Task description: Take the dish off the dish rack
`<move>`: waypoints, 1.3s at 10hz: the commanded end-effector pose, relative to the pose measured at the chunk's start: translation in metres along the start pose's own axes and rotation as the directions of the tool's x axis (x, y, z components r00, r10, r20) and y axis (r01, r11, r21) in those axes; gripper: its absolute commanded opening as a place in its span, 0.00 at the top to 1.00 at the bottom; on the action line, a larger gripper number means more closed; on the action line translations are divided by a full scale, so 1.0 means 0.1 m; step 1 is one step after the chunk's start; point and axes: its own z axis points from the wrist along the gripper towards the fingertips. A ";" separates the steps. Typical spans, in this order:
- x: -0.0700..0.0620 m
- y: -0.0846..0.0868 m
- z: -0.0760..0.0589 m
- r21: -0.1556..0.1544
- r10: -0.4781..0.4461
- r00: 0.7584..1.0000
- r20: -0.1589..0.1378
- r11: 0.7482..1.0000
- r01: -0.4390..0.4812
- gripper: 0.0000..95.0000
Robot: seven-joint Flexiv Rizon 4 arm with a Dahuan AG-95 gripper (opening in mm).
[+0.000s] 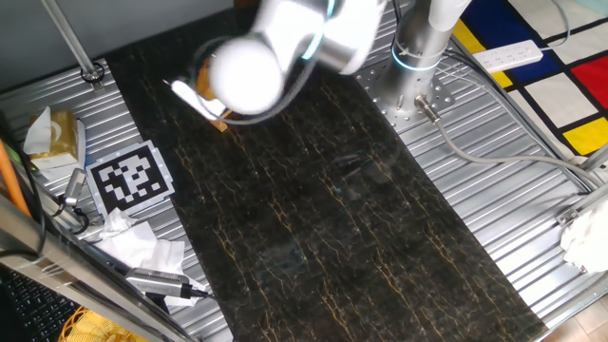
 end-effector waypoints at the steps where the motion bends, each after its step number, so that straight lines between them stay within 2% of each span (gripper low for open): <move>1: 0.08 -0.14 0.03 -0.034 0.012 0.986 0.166 0.999 -0.006 0.60; 4: 0.09 -0.33 -0.01 -0.098 0.025 0.979 0.201 0.995 -0.005 0.60; 5: 0.06 -0.34 0.00 -0.105 0.030 0.978 0.204 0.994 -0.009 0.80; 7: 0.00 -0.34 0.08 -0.109 0.030 0.980 0.199 0.994 -0.009 0.80; 9: -0.06 -0.33 0.15 -0.088 0.011 0.982 0.189 0.996 0.006 0.80; 10: -0.06 -0.33 0.15 -0.075 -0.005 0.981 0.193 0.997 0.020 0.60; 11: -0.05 -0.33 0.14 -0.040 -0.030 0.981 0.193 0.998 0.039 0.60; 12: -0.05 -0.33 0.14 0.058 -0.077 0.977 0.200 0.996 0.066 0.60; 13: -0.05 -0.33 0.14 0.122 -0.084 0.978 0.190 0.991 0.062 0.40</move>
